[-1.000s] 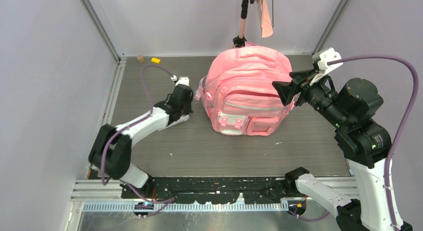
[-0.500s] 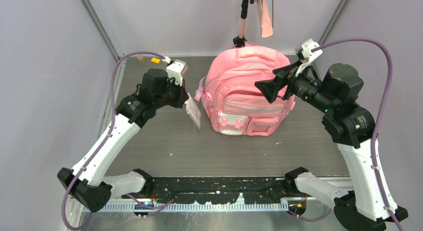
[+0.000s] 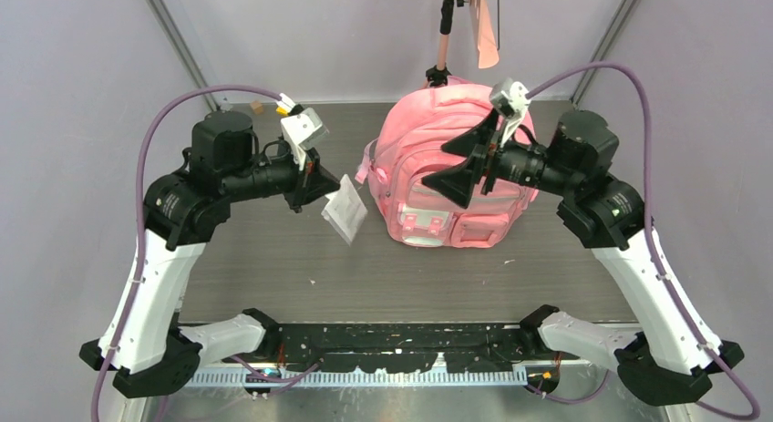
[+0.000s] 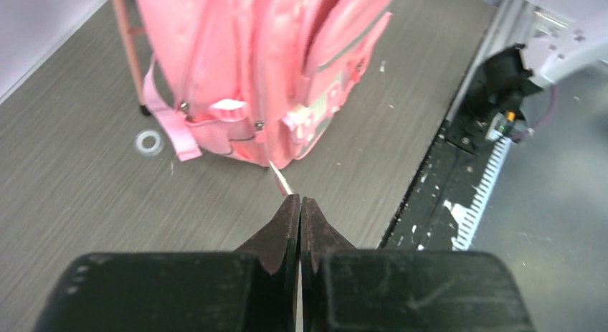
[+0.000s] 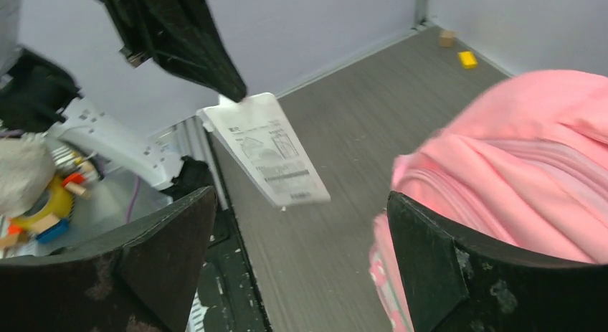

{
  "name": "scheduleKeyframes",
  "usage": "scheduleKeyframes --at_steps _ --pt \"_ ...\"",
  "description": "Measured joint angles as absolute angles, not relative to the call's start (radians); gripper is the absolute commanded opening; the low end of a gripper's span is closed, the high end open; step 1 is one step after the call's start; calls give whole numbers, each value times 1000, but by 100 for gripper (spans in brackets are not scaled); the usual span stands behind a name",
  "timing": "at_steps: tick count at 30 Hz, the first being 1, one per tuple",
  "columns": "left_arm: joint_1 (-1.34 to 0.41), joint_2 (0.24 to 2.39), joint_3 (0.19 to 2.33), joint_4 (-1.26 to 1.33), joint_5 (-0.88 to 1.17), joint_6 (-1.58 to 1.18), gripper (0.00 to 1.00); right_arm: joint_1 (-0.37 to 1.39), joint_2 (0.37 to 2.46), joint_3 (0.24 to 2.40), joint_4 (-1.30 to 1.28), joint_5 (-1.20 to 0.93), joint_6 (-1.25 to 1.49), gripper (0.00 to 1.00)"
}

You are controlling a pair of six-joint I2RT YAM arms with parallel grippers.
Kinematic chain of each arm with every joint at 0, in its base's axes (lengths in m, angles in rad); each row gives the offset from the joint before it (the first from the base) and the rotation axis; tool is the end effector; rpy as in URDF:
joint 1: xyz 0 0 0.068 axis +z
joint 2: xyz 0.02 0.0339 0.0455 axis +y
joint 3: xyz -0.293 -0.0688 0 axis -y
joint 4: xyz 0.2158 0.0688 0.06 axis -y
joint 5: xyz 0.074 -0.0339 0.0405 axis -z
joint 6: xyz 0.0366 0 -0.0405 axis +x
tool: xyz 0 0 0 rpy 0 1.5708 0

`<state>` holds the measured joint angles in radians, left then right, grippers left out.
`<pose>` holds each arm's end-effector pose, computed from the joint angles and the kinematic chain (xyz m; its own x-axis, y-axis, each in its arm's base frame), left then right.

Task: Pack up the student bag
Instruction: Pick up the stationery from the center of the board.

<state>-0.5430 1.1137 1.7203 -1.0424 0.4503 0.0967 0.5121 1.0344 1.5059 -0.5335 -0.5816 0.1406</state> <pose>0.1037 -0.0812 0.5036 -0.2822 0.2718 -0.9200 0.8341 0.5432 -0.0953 0.1119 0.0860 0.5103 -0.1778 0.0344 -0.9835 -0.8711 0.4594 0.1736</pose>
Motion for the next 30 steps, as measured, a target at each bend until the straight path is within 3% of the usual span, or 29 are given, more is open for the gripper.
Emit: scheduleKeyframes --at_steps 12,30 --pt "-543 1145 1819 -1120 744 172 0 812 1217 1505 -409 -617 131 94" --pt "-543 1069 1819 -1119 838 196 0 898 1375 1528 -363 -709 108 89"
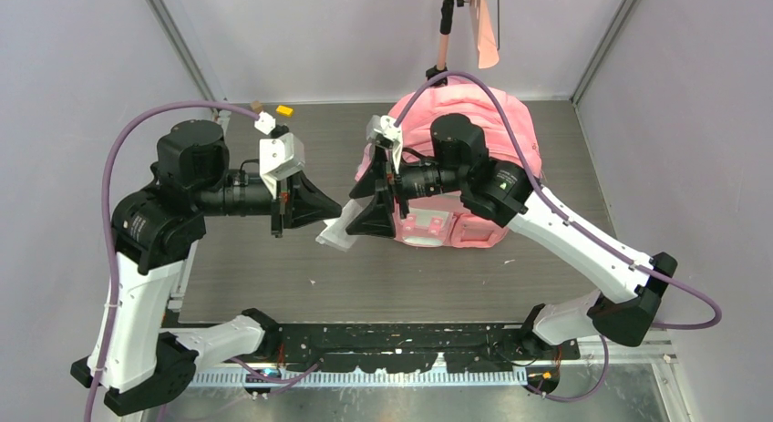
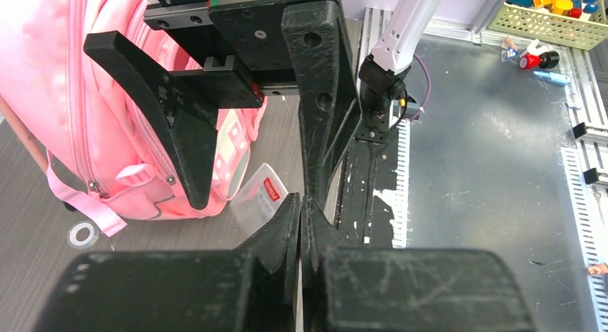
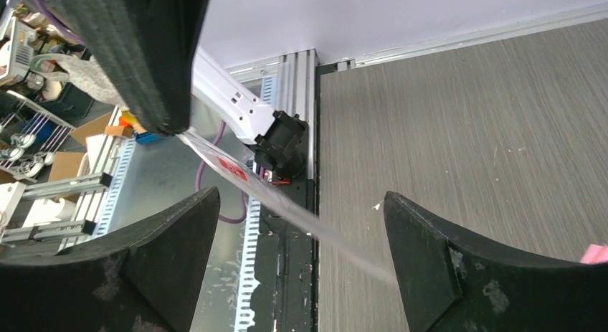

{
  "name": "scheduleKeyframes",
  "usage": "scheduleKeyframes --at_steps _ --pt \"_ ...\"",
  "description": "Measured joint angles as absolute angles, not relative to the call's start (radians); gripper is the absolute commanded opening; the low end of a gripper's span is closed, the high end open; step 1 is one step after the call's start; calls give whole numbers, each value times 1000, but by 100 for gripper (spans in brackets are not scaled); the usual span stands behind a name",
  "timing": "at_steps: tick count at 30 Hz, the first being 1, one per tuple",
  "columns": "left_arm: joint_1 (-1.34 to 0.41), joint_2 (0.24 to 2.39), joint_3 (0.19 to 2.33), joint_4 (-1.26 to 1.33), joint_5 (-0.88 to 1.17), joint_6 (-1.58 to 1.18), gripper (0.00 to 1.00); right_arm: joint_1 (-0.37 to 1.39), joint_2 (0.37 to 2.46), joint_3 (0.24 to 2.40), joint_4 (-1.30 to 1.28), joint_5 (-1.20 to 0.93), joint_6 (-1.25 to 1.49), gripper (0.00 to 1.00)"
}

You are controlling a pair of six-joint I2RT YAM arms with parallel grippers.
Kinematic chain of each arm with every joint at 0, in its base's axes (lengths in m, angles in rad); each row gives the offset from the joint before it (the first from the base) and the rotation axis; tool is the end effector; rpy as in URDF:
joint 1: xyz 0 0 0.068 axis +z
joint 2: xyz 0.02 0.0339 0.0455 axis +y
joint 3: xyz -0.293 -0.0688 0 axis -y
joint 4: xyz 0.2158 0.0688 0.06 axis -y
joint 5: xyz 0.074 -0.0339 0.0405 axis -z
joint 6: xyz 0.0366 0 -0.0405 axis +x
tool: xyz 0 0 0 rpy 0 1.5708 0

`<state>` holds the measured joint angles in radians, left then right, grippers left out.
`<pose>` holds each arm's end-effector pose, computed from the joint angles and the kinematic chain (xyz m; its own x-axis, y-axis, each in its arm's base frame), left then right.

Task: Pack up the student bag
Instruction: Pick up the stationery from the center of the board.

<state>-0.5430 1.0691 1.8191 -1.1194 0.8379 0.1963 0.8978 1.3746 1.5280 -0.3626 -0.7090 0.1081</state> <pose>0.0612 -0.0687 0.5258 -0.1200 0.2248 -0.9670 0.9814 0.1742 -0.0813 0.1475 0.2233 0.4720 -0.2356 -0.1641 -0.9579 -0.9708 -0.0072 0.2400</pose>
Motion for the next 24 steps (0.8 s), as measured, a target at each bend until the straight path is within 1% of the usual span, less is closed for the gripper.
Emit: scheduleKeyframes --at_steps 1,3,4,5,6,7,8,9,10,11,12,13,14,15,17,19,20,21,22,23,24 --pt "-543 1069 1819 -1119 838 196 0 899 1375 1530 -363 -720 108 88" --pt "-543 1069 1819 -1118 838 196 0 903 1375 1531 -364 -736 105 83" --pt "-543 1069 1819 -1117 838 196 0 904 1375 1532 -365 -741 103 77" --pt "-543 1069 1819 -1115 838 196 0 907 1375 1532 -368 -748 102 75" --pt "-543 1069 1819 -1114 837 196 0 908 1375 1533 -372 -751 97 69" --pt "-543 1069 1819 -1111 837 196 0 908 1375 1533 -377 -754 93 67" --pt "-543 1069 1819 -1110 834 196 0 908 1375 1534 -385 -755 88 60" --pt "-543 1069 1819 -1108 828 196 0 909 1375 1535 -394 -757 81 52" --pt "-543 1069 1819 -1105 823 196 0 909 1375 1536 -398 -757 78 46" --pt "-543 1068 1817 -1098 811 196 0 909 1375 1537 -409 -757 73 34" --pt "-543 1066 1814 -1091 801 196 0 909 1375 1538 -422 -757 68 29" --pt "-543 1061 1806 -1082 787 196 0 909 1374 1538 -429 -757 62 19" --pt "-543 1056 1797 -1071 774 195 0 909 1373 1539 -437 -756 59 14" --pt "-543 1050 1788 -1062 761 194 0 908 1372 1539 -443 -751 57 6" --pt "-543 1042 1773 -1043 737 193 0 909 1363 1536 -448 -746 60 1" --pt "-543 1036 1757 -1018 717 190 0 909 1333 1516 -432 -727 65 0" --pt "-543 1035 1749 -1003 715 187 13 909 1314 1502 -424 -717 67 0" --pt "-543 1035 1741 -989 714 185 31 909 1287 1481 -410 -701 70 0" --pt "-546 1034 1730 -971 710 181 54 909 1259 1464 -397 -683 74 1" --pt "-546 1033 1716 -951 701 177 73 909 1232 1450 -393 -656 76 1" --pt "-547 1031 1701 -928 682 171 87 908 1201 1441 -391 -618 75 0"
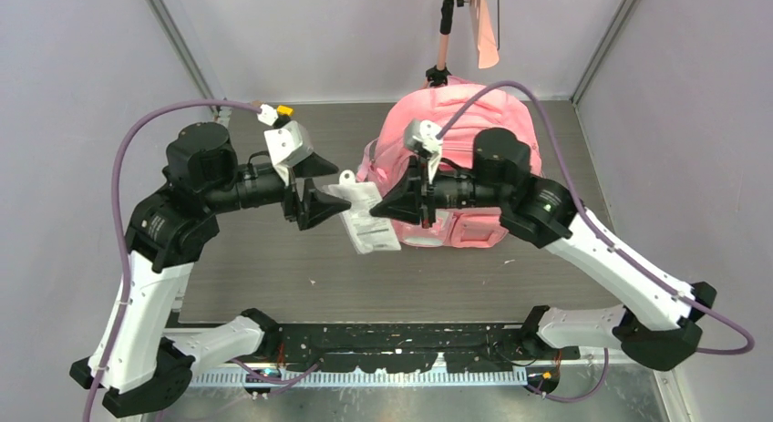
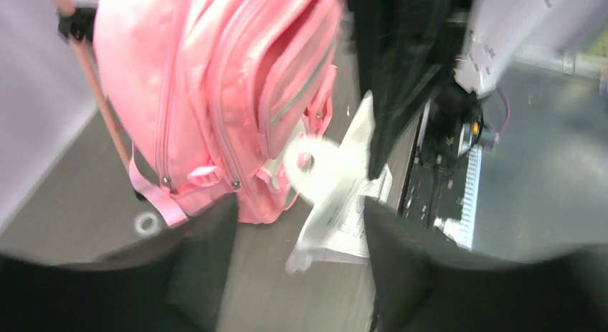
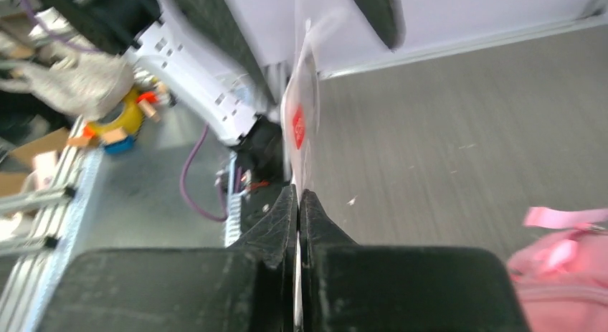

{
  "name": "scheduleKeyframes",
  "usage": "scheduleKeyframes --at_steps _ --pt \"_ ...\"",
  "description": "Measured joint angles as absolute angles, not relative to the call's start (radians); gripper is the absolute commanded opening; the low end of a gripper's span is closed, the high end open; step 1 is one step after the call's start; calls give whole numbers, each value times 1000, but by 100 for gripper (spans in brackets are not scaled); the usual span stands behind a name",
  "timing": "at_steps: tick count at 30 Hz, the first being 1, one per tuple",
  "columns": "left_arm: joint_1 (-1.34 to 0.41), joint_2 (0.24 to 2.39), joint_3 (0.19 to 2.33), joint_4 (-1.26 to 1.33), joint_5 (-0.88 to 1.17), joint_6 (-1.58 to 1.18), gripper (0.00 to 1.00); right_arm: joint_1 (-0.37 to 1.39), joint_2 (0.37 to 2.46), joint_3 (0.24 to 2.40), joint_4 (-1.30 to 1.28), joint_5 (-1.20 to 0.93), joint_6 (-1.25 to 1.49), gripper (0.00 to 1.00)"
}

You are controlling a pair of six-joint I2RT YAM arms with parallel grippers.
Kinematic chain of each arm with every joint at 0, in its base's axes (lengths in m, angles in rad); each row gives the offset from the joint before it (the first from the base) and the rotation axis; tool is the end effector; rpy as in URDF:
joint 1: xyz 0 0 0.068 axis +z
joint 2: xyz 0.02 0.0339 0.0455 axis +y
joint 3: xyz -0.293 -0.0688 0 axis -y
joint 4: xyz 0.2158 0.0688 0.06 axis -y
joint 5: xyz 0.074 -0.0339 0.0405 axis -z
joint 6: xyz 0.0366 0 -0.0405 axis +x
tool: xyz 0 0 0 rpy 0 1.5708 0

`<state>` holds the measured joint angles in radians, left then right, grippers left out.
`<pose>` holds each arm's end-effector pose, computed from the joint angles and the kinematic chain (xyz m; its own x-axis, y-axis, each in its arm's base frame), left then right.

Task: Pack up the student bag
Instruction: Pick up the stationery from the center of the board, then place the stationery in the student bag.

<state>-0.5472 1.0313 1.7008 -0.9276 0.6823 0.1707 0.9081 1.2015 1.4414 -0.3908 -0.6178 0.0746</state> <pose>0.0738 -0.0720 0.5197 -0.0578 0.1896 -0.9802 0.9481 0.3180 0.0056 0.1139 0.1804 0.4807 -0.1664 -0.1145 -0.9794 -0.9853 0.0588 0.1605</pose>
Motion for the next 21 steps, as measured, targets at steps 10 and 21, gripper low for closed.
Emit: scheduleKeyframes --at_steps 10,21 --pt "-545 1053 1480 -699 570 97 98 907 1126 1646 -536 -196 -129 0" --pt "-654 1251 1400 -394 609 -6 90 787 1148 1848 -807 -103 -411 0"
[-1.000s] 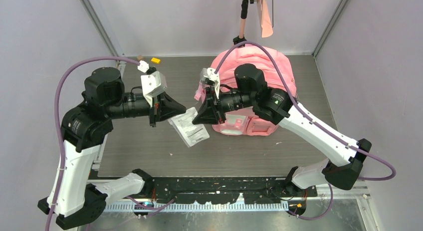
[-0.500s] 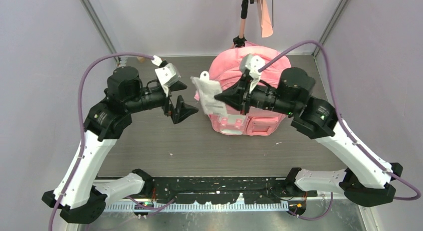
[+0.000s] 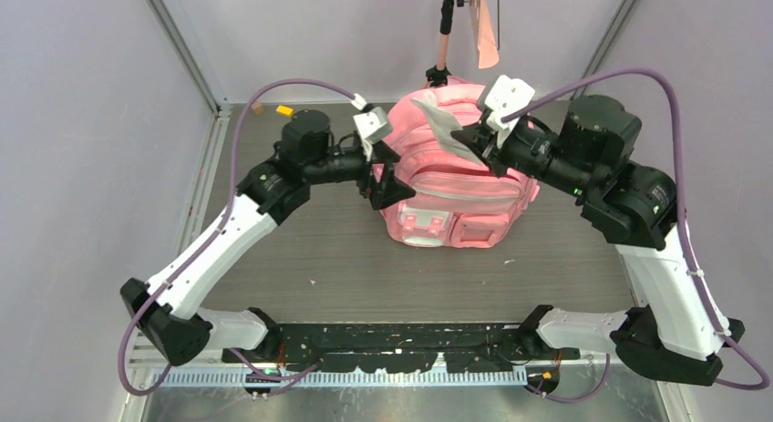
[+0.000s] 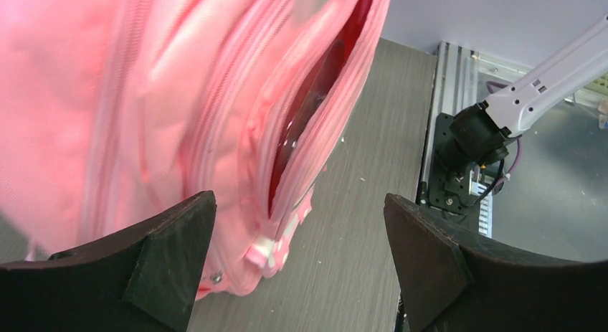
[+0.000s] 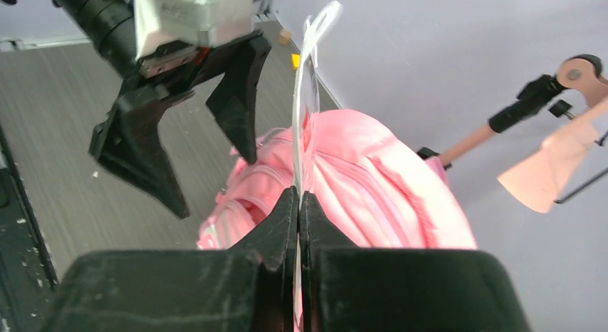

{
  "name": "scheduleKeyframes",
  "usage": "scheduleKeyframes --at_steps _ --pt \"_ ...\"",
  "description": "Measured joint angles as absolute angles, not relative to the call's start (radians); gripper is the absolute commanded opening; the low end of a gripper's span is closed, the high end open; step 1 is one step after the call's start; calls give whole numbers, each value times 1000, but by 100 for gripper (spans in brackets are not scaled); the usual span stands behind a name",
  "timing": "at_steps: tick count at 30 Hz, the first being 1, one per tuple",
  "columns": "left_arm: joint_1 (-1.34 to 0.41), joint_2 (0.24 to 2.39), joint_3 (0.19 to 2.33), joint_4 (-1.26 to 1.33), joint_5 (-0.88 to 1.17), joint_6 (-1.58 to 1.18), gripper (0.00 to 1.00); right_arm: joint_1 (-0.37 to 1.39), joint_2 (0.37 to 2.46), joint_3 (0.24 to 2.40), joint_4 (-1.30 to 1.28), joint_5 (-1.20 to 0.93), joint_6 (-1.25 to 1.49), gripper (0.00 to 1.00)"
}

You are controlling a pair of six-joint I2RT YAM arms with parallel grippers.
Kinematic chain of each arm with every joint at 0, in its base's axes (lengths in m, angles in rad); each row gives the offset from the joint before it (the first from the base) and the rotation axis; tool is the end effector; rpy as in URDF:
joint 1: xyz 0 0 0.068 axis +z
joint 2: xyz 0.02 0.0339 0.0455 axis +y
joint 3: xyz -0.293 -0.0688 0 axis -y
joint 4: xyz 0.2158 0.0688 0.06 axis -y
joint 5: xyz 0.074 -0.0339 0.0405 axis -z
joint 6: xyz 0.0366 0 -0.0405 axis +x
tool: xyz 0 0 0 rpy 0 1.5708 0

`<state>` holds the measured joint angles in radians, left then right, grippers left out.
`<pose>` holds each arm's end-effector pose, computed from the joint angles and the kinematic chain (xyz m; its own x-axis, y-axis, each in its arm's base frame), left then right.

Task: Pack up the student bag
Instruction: Place the stationery in the student bag.

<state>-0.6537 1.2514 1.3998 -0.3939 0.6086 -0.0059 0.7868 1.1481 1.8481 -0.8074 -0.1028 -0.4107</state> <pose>0.1726 -0.1586 0.4576 -0.1985 0.1459 -0.9692 0.9380 0.3149 -0.1447 0.0934 0.0989 0.5538 0.2406 -0.3212 -0.9160 -0.7421 0.5474 -0.3869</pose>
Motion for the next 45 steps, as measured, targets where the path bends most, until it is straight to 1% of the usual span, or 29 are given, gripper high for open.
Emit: scheduleKeyframes --at_steps 4,6,9,13,14,15,21,25,27,29,31,38,41,45 --pt "-710 1327 1400 -335 587 7 87 651 1211 1961 -899 -199 -458 1" --pt "-728 1357 1400 -319 572 14 84 604 1236 1991 -923 -252 -471 0" --pt "-743 1386 1401 -299 543 36 73 557 1262 2020 -953 -329 -486 0" --pt "-753 1395 1404 -289 511 60 54 532 1276 2042 -1019 -406 -503 0" --pt "-756 1396 1404 -288 501 66 52 529 1279 2052 -1042 -418 -507 0" --pt "-760 1396 1404 -288 491 73 52 527 1283 2064 -1066 -429 -513 0" --pt "-783 1393 1404 -289 434 111 58 525 1291 2109 -1163 -447 -551 0" --pt "-788 1392 1404 -289 428 118 58 517 1319 2161 -1221 -448 -580 1" --pt "-788 1392 1404 -289 430 118 51 514 1345 2196 -1251 -451 -596 0" --pt "-788 1392 1404 -289 429 121 37 509 1381 2233 -1287 -457 -614 0" --pt "-788 1392 1404 -289 428 130 26 502 1411 2259 -1322 -464 -630 0" --pt "-788 1383 1395 -290 427 159 1 469 1524 2368 -1468 -485 -699 0" --pt "-788 1381 1394 -296 427 170 0 459 1559 2406 -1515 -484 -725 0" --pt "-788 1381 1394 -297 427 177 0 439 1565 2402 -1544 -477 -734 0"
